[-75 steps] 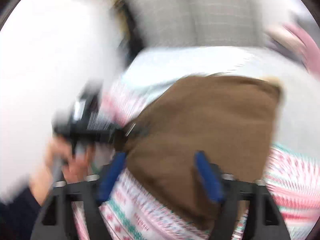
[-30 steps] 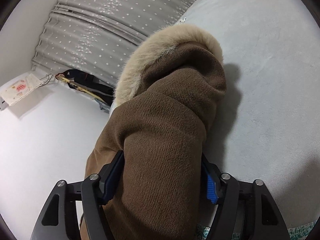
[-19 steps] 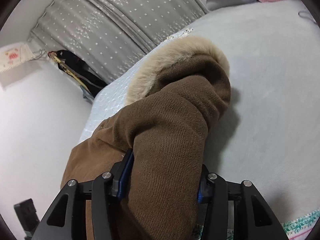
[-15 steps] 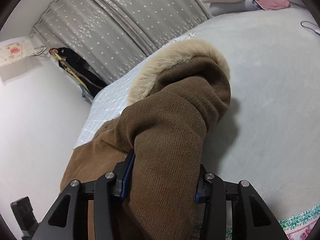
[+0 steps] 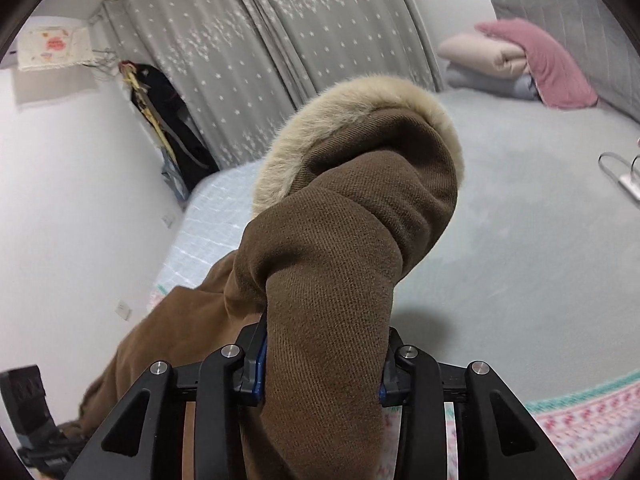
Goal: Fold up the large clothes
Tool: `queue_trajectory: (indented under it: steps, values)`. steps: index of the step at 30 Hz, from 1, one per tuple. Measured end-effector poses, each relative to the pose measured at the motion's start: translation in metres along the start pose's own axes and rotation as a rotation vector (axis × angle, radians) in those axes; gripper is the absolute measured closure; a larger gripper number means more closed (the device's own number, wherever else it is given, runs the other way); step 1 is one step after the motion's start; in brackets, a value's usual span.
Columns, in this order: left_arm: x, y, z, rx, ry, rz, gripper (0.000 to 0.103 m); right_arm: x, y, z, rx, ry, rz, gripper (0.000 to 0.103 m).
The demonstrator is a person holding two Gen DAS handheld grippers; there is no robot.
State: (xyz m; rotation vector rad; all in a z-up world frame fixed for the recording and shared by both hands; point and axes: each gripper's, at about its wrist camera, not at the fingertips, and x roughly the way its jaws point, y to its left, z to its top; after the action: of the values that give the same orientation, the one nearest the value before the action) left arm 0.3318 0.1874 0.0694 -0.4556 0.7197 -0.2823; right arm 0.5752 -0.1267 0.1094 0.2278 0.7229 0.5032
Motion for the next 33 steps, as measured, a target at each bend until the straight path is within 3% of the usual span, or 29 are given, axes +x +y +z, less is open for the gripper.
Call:
queue_trajectory:
  steps: [6, 10, 14, 18, 24, 27, 33]
  values:
    - [-0.086, -0.078, -0.066, 0.107, -0.008, -0.03, 0.067, -0.123, 0.021, -0.015, -0.02, -0.054, 0.044, 0.065]
    - [-0.12, -0.105, -0.127, 0.144, 0.007, -0.043, 0.067, -0.176, 0.017, -0.064, -0.013, -0.021, 0.049, 0.065]
    - [-0.133, -0.11, -0.185, 0.152, 0.058, -0.036, 0.067, -0.206, 0.0, -0.135, 0.011, 0.03, 0.055, 0.065]
    - [-0.131, -0.096, -0.238, 0.134, 0.131, -0.03, 0.067, -0.21, -0.03, -0.208, 0.085, 0.083, 0.087, 0.065]
    - [-0.103, -0.078, -0.295, 0.151, 0.19, 0.039, 0.067, -0.174, -0.061, -0.29, 0.121, 0.146, 0.094, 0.065]
    - [-0.103, -0.078, -0.313, 0.203, 0.166, 0.076, 0.066, -0.157, -0.084, -0.304, 0.147, 0.2, 0.072, 0.065]
    - [-0.101, -0.061, -0.329, 0.136, 0.198, 0.063, 0.064, -0.142, -0.102, -0.307, 0.202, 0.245, 0.112, 0.061]
